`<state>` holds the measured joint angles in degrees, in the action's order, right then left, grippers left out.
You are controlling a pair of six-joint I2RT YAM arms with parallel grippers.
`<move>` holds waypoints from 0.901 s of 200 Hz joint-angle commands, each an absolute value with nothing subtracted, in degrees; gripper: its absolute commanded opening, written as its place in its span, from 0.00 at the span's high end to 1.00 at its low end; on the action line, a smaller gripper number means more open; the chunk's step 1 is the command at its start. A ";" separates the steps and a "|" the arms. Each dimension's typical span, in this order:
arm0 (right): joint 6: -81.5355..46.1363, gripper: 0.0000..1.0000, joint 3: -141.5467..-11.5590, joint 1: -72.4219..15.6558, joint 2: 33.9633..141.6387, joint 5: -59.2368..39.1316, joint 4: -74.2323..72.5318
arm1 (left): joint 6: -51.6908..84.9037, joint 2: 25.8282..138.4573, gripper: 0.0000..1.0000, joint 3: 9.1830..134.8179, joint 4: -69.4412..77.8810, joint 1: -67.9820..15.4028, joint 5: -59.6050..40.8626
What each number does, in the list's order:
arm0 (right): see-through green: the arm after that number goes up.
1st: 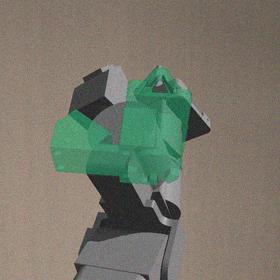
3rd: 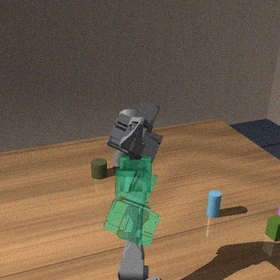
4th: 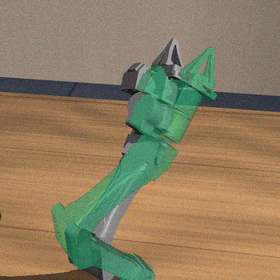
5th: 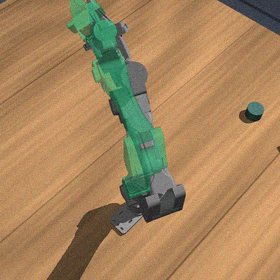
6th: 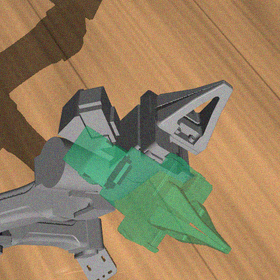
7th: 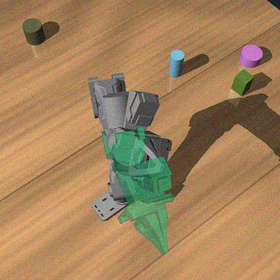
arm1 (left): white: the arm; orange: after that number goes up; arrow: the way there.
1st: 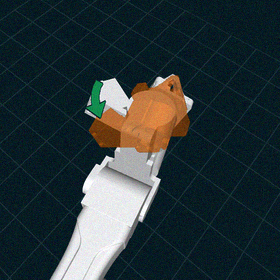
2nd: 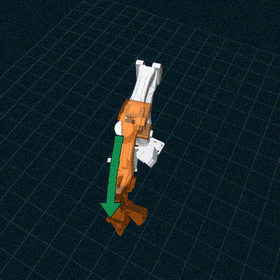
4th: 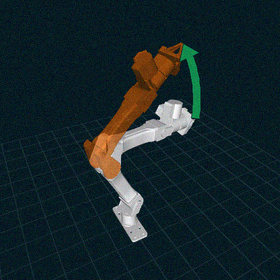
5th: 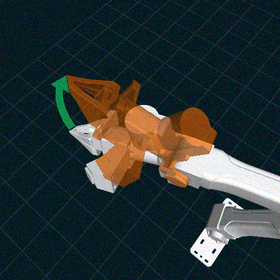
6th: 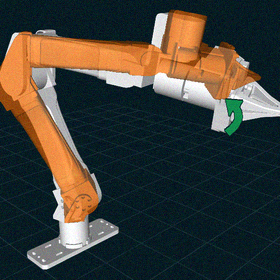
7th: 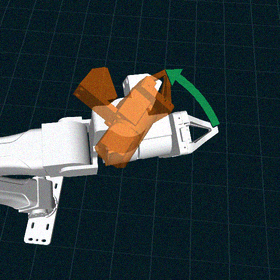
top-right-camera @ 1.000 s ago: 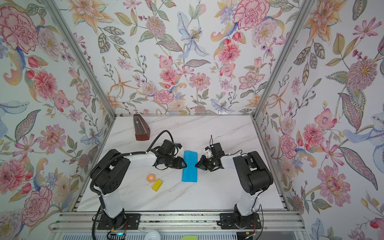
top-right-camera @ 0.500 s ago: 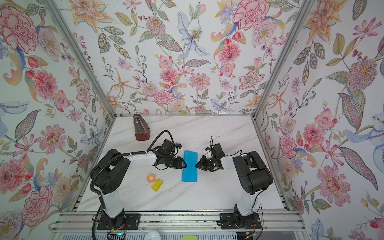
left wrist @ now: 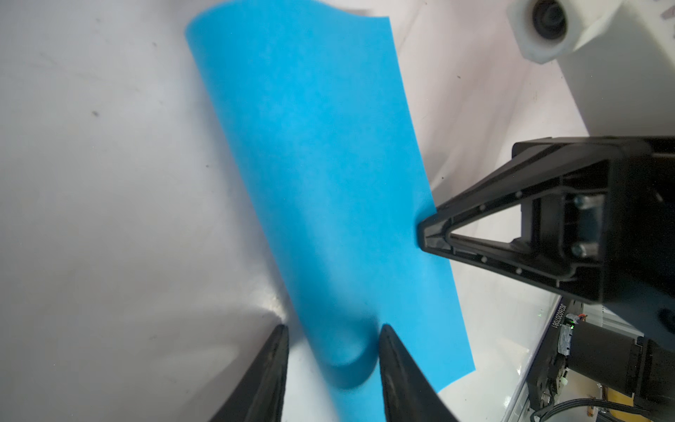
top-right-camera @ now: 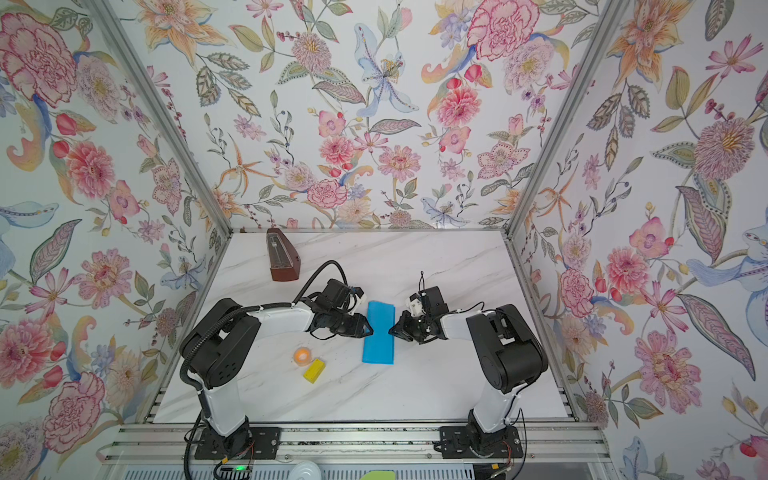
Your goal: Fold a paper plane with a square sheet of paper (fold left side to right side)
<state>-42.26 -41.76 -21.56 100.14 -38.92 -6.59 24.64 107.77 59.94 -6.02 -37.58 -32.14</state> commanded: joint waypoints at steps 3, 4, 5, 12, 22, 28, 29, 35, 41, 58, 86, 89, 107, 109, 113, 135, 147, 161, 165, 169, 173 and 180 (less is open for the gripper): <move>-42.01 1.00 -41.21 -21.82 99.62 -37.27 -4.66 | 23.38 108.72 0.57 60.62 -7.65 -37.94 -30.96; -42.01 1.00 -41.21 -21.85 99.64 -37.27 -4.66 | 23.38 108.72 0.57 60.63 -7.65 -37.95 -30.95; -42.01 1.00 -41.22 -21.82 99.70 -37.27 -4.66 | 23.38 108.72 0.57 60.64 -7.65 -37.87 -30.94; -41.84 1.00 -41.24 -21.86 99.77 -37.23 -4.66 | 23.38 108.72 0.57 60.51 -7.65 -37.87 -30.94; -41.84 1.00 -41.19 -21.86 99.95 -37.13 -4.68 | 23.46 108.73 0.57 60.56 -7.60 -37.84 -30.87; -41.76 1.00 -41.21 -21.72 100.07 -37.09 -4.66 | 23.47 108.72 0.57 60.53 -7.64 -37.86 -30.82; -41.75 1.00 -41.21 -21.71 100.09 -37.05 -4.66 | 23.47 108.72 0.57 60.54 -7.64 -37.87 -30.79; -41.73 1.00 -41.18 -21.71 100.03 -36.99 -4.52 | 23.48 108.72 0.57 60.56 -7.64 -37.93 -30.76; -41.54 1.00 -41.21 -21.71 100.02 -36.89 -4.40 | 23.56 108.70 0.57 60.56 -7.65 -37.89 -30.76; -41.26 1.00 -41.22 -21.63 100.03 -36.56 -3.91 | 23.55 108.66 0.57 60.55 -7.65 -37.88 -30.67; -41.14 1.00 -41.05 -21.62 100.41 -36.55 -4.02 | 23.56 108.72 0.57 60.55 -7.73 -37.91 -30.68; -41.13 1.00 -41.05 -21.64 100.45 -36.56 -4.06 | 23.55 108.71 0.57 60.52 -7.73 -37.86 -30.67; -41.09 1.00 -40.88 -21.63 101.16 -36.56 -4.08 | 23.59 108.55 0.58 60.51 -7.73 -37.89 -30.68; -41.01 1.00 -40.94 -21.67 101.23 -36.54 -4.12 | 23.61 108.50 0.58 60.55 -7.73 -37.80 -30.61; -41.11 1.00 -41.02 -21.62 101.41 -36.56 -4.12 | 23.56 108.36 0.58 60.57 -7.80 -37.88 -30.57; -41.05 1.00 -41.24 -21.62 102.60 -36.43 -3.32 | 23.23 107.02 0.58 60.48 -8.40 -37.81 -29.17; -41.09 1.00 -41.48 -21.86 103.16 -36.56 -2.84 | 23.03 105.87 0.58 60.39 -9.05 -37.46 -27.98; -41.30 1.00 -41.72 -22.30 103.56 -36.42 -2.63 | 22.70 103.89 0.58 59.89 -9.78 -36.80 -26.54; -41.50 1.00 -41.78 -22.44 103.58 -36.45 -2.59 | 22.68 103.21 0.58 59.59 -9.88 -36.47 -26.04; -41.56 1.00 -41.90 -22.64 103.72 -36.45 -2.64 | 22.70 102.40 0.58 59.31 -9.93 -36.19 -25.73; -41.74 1.00 -41.97 -22.78 103.87 -36.47 -2.77 | 22.72 101.66 0.58 58.91 -9.98 -35.88 -25.48; -42.03 1.00 -42.17 -23.14 104.09 -36.47 -2.88 | 22.85 100.29 0.58 58.27 -10.02 -35.07 -25.08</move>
<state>-42.22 -42.09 -21.74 101.25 -38.59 -5.87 23.79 106.08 59.77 -7.79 -36.99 -29.06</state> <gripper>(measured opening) 0.047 0.419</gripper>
